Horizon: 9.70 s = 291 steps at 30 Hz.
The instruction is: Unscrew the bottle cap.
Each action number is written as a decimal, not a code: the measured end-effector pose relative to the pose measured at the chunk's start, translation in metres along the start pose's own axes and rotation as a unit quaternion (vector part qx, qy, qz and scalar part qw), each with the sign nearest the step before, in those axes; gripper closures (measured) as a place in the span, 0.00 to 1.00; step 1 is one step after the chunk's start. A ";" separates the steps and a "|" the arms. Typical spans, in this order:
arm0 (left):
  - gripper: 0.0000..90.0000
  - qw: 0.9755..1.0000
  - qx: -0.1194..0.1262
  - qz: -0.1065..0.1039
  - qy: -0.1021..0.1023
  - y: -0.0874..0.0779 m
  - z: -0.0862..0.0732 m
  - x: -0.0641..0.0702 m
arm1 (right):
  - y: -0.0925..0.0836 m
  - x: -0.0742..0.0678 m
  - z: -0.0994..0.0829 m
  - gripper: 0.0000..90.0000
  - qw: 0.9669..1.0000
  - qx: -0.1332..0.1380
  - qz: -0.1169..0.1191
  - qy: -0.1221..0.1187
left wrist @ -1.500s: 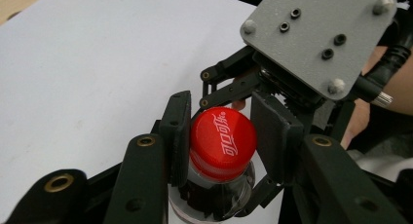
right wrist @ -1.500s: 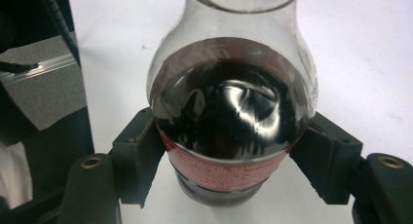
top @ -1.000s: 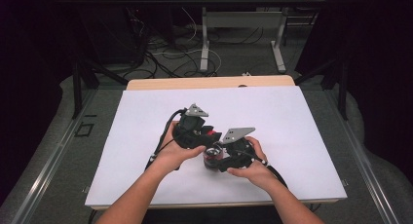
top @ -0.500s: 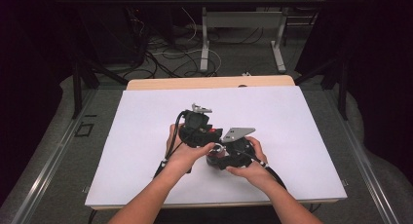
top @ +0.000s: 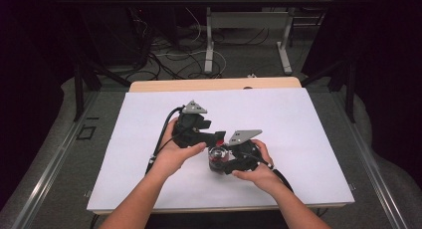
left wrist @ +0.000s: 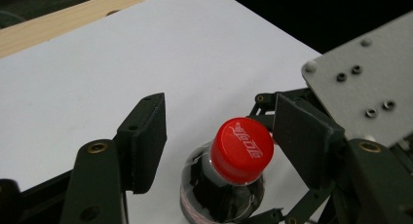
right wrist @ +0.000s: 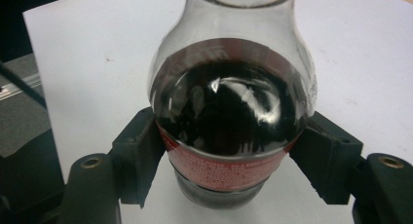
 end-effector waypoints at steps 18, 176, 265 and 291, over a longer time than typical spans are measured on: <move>0.53 0.983 -0.062 -0.118 0.129 -0.001 -0.002 -0.004 | 0.002 -0.007 0.000 0.34 0.999 -0.006 0.045 -0.025; 0.57 0.985 -0.058 -0.118 0.113 -0.003 0.005 -0.009 | -0.003 -0.008 0.000 0.34 0.998 0.029 0.058 -0.021; 0.68 0.998 -0.063 -0.001 0.018 0.002 0.011 0.017 | -0.006 -0.006 0.000 0.34 1.000 0.020 0.015 -0.007; 0.51 0.991 -0.046 0.038 -0.118 0.006 0.021 0.013 | -0.005 -0.002 -0.001 0.34 0.999 0.031 -0.022 0.004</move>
Point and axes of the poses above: each handheld gripper's, and its own axes: y roughly forward along the jaws, z roughly out of its top, x roughly to its right, the point moved 1 cm from there along y, roughly forward along the jaws, and after that the axes turned 1 degree about y, right-handed, at the moved point
